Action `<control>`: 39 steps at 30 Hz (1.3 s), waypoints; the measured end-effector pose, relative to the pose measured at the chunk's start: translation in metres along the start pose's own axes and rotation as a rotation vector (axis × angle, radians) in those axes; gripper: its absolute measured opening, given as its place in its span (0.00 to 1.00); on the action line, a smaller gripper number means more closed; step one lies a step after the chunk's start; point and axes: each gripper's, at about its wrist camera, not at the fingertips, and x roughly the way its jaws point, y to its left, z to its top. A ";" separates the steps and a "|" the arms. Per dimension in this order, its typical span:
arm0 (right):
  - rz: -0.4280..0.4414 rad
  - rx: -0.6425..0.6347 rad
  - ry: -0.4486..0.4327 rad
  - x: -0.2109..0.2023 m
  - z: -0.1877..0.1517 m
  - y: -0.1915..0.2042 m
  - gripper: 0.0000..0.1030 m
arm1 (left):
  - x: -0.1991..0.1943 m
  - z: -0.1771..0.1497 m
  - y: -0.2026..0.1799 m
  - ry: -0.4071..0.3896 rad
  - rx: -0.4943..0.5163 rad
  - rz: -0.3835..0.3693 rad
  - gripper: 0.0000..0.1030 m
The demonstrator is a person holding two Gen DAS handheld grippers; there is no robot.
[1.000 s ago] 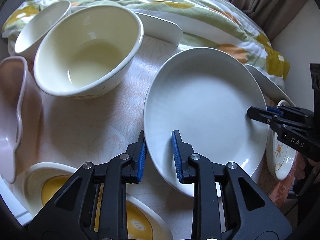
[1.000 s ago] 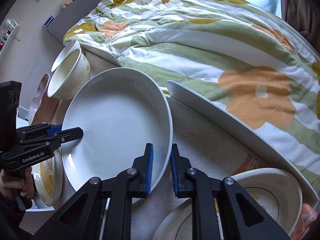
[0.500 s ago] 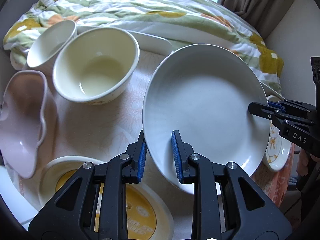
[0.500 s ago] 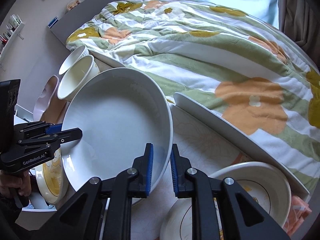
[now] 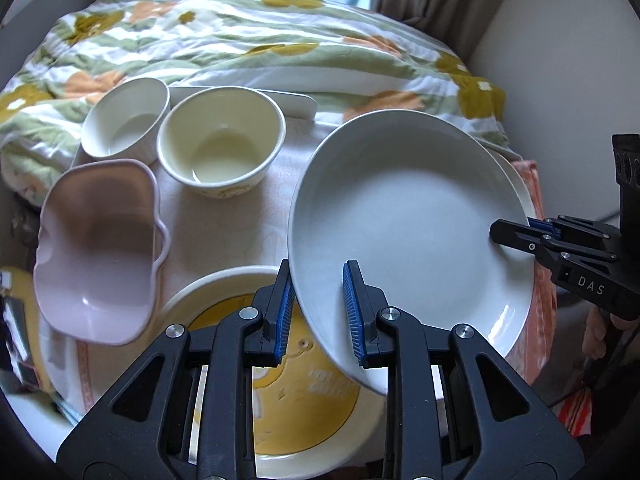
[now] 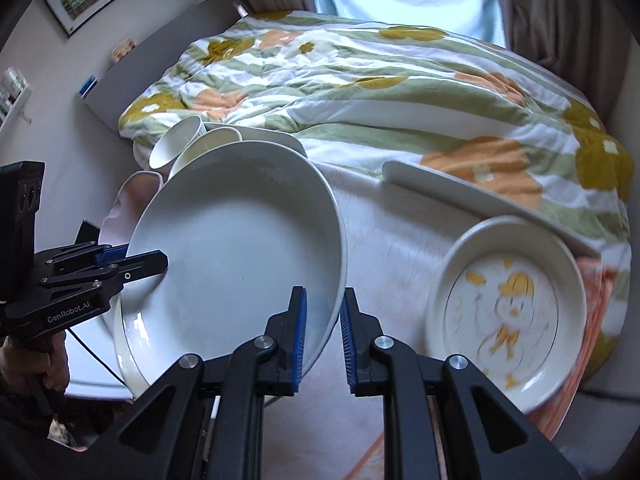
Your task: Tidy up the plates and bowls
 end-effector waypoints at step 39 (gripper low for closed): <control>-0.194 0.212 -0.114 0.049 -0.113 0.123 0.15 | 0.020 -0.107 0.072 0.048 0.318 0.094 0.21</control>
